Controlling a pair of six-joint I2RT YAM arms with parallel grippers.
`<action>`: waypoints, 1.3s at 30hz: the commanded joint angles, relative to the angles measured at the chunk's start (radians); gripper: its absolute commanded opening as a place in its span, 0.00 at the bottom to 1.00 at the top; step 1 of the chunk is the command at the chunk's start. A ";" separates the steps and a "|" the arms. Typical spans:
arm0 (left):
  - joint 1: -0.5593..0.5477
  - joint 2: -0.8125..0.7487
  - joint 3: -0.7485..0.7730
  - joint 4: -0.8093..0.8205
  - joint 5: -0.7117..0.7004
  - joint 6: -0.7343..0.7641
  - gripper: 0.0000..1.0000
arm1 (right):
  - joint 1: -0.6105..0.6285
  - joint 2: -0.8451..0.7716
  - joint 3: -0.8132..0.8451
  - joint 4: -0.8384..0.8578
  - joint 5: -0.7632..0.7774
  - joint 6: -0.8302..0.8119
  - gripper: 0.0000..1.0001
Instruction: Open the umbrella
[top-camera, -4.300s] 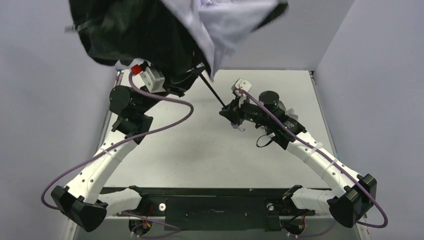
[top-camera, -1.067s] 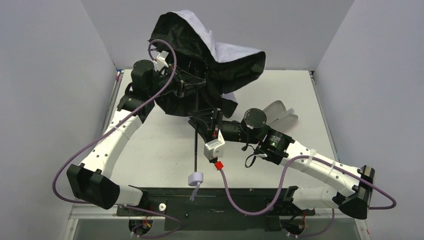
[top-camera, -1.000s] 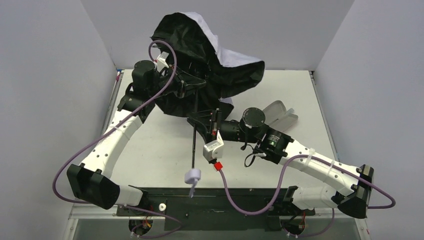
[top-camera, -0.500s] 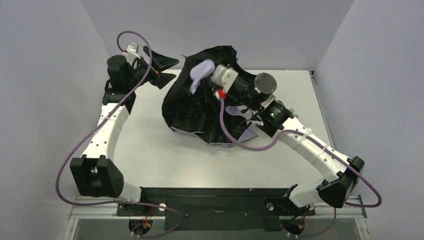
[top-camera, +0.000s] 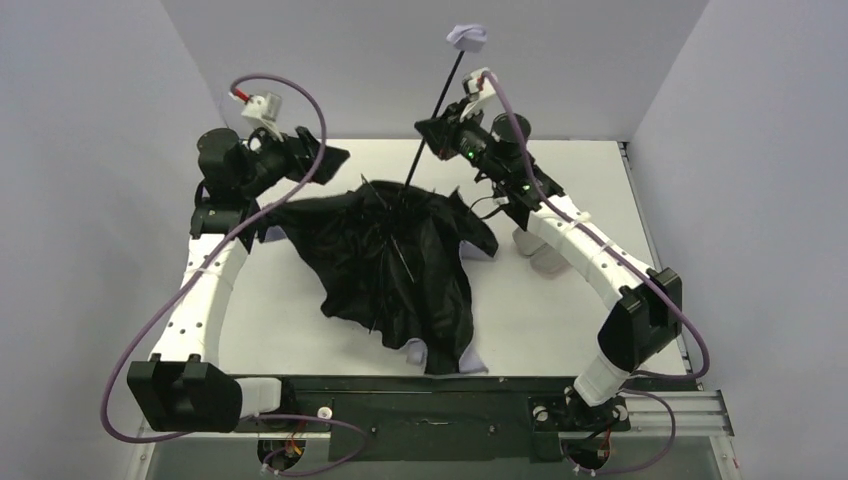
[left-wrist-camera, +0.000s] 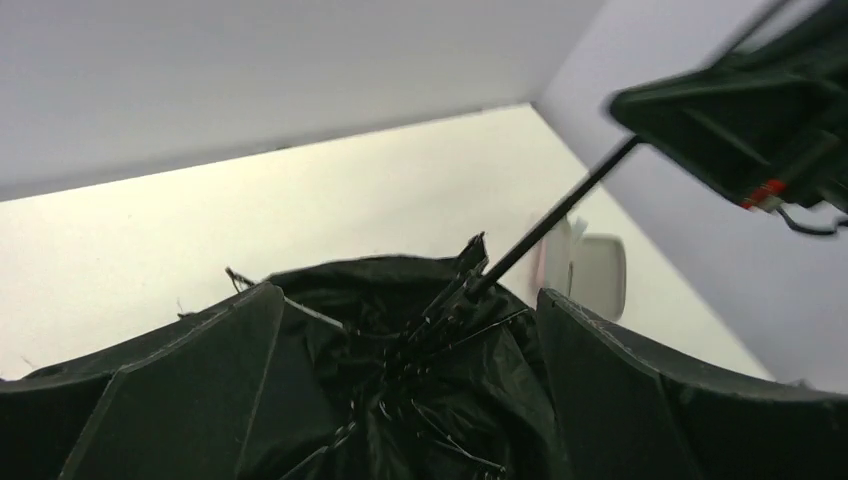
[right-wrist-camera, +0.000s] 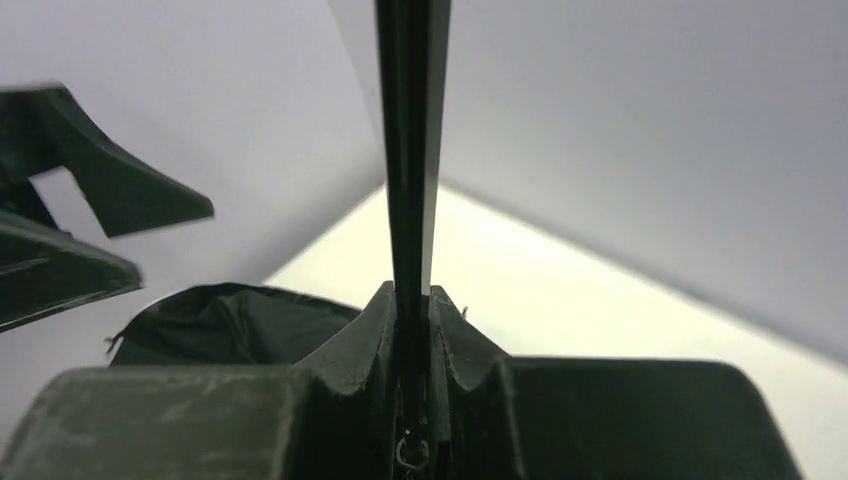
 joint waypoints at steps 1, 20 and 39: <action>-0.124 -0.035 -0.068 -0.069 -0.005 0.455 0.99 | 0.032 0.010 -0.063 0.069 -0.013 0.141 0.00; -0.397 0.198 -0.171 0.167 0.041 0.695 0.36 | 0.042 -0.019 -0.059 0.078 -0.033 0.183 0.00; -0.374 0.286 -0.220 -0.091 -0.120 0.916 0.18 | -0.029 -0.014 0.141 0.091 -0.043 0.242 0.00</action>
